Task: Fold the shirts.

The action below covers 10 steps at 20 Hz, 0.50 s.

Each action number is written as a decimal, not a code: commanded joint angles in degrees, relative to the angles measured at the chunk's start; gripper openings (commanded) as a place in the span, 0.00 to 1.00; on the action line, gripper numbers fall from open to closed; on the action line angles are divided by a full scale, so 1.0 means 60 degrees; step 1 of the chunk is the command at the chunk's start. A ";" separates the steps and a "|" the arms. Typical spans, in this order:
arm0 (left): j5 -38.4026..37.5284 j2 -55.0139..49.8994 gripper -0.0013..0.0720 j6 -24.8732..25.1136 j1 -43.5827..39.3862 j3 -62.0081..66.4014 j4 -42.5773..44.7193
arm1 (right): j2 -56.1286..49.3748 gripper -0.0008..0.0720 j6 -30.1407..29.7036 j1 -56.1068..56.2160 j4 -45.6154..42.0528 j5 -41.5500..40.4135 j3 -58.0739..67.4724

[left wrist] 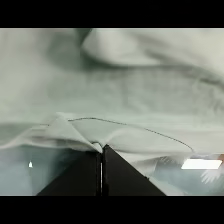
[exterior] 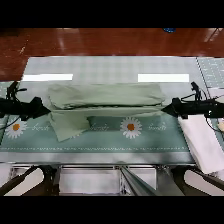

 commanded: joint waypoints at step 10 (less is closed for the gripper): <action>-0.0317 -0.4710 0.04 -0.1035 -0.1107 0.5402 -0.0280 | -0.3752 0.04 0.0678 0.0743 -0.0025 -0.0488 0.4991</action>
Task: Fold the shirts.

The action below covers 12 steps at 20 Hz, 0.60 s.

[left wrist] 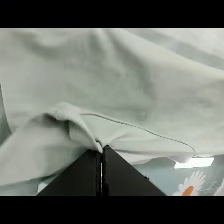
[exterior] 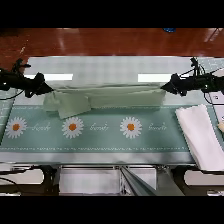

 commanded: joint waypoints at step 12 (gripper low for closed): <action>0.0535 -0.3180 0.04 -0.0219 -0.1064 0.3905 -0.0681 | -0.1814 0.04 -0.0098 0.0033 0.0164 -0.1228 0.1191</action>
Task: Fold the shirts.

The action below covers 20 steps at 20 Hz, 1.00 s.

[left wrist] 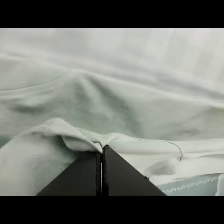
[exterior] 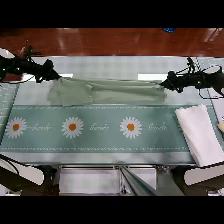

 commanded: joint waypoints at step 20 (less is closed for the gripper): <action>0.3785 0.4007 0.71 0.1239 -0.0463 -0.3122 0.0168 | -0.0579 0.57 0.0215 -0.1056 -0.0331 0.0521 0.0047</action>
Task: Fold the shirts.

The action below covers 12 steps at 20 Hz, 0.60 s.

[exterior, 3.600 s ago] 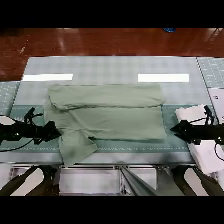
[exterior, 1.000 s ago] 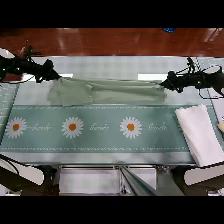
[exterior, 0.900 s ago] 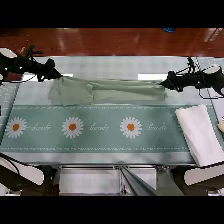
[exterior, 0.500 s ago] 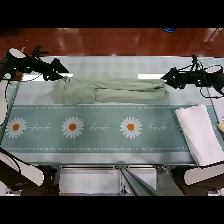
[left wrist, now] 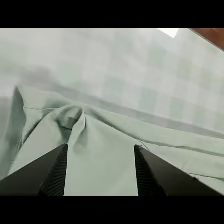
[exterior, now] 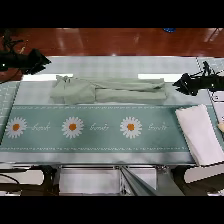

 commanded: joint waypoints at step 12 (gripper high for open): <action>0.1239 0.1406 0.04 0.0772 -0.2612 -0.1738 -0.0018 | 0.0189 0.04 -0.0820 0.1865 0.1005 0.1137 0.0426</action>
